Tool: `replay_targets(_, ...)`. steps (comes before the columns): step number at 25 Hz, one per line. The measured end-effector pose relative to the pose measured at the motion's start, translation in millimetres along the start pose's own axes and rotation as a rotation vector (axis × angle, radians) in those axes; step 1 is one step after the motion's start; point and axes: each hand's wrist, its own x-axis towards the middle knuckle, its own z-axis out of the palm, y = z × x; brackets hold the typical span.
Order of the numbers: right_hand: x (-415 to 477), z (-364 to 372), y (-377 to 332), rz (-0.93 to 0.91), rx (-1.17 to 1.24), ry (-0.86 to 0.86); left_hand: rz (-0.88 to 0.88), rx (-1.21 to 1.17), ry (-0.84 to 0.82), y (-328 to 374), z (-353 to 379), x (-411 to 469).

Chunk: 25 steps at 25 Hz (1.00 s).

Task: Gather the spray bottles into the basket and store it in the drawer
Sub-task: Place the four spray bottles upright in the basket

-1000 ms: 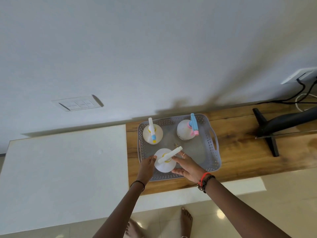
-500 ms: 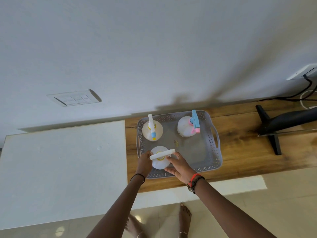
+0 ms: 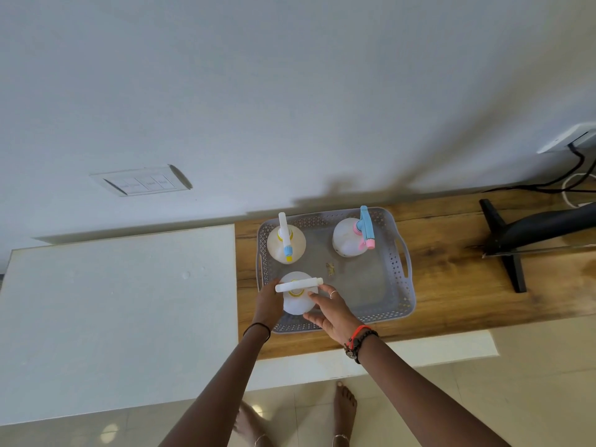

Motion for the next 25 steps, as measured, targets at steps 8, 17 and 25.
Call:
replay_targets(8, -5, -6, -4, 0.041, -0.087, -0.040, 0.003, -0.062, 0.080, -2, 2, -9)
replay_targets(17, -41, -25, 15, 0.004, -0.214, 0.148, -0.101, -0.278, 0.285, -7, -3, -69)
replay_targets(25, -78, -4, 57, 0.021, -0.336, 0.068, -0.263, -0.374, 0.457, -55, -18, -139)
